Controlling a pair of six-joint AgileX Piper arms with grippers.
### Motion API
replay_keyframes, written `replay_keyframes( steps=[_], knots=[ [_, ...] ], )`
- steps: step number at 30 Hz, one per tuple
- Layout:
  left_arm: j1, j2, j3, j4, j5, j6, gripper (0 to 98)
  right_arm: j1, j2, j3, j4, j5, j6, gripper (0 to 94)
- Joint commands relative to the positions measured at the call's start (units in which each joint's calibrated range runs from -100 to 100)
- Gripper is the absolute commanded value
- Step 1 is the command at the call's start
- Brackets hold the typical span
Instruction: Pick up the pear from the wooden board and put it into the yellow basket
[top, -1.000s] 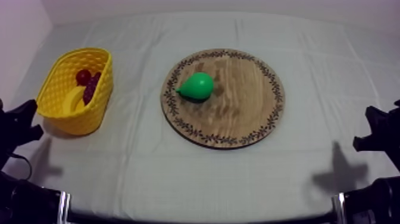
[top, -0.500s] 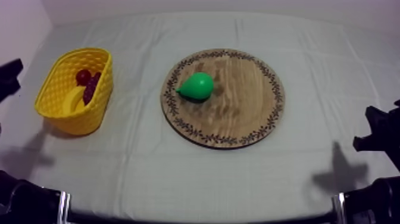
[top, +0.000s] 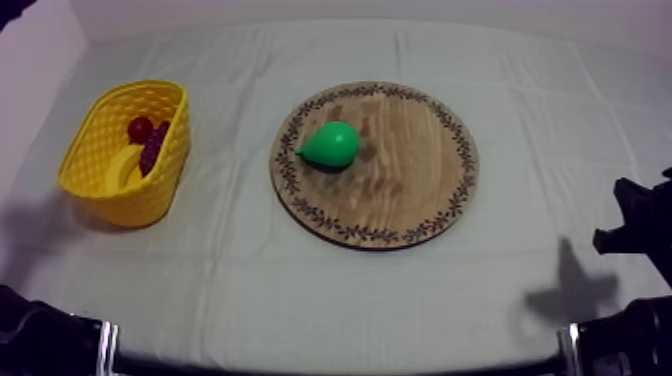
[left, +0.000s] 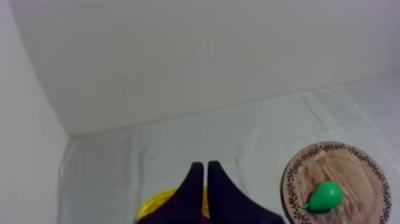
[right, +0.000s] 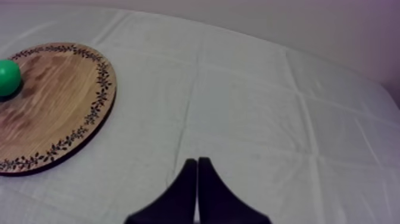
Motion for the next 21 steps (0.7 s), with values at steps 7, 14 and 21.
replay_keyframes(
  steps=[7,14,21],
  knots=[
    [4.03,14.99,-21.07,1.60,6.35,-3.18,0.0,0.01,-0.05,0.05,0.02,0.00,0.01,0.3],
    [8.20,25.42,-32.67,1.94,8.53,-4.52,0.0,0.01,-0.05,0.05,0.02,0.00,0.01,0.3],
    [11.87,33.60,-40.17,1.94,9.81,-6.35,0.0,0.01,-0.05,0.05,0.02,0.00,0.01,0.3]
  ],
)
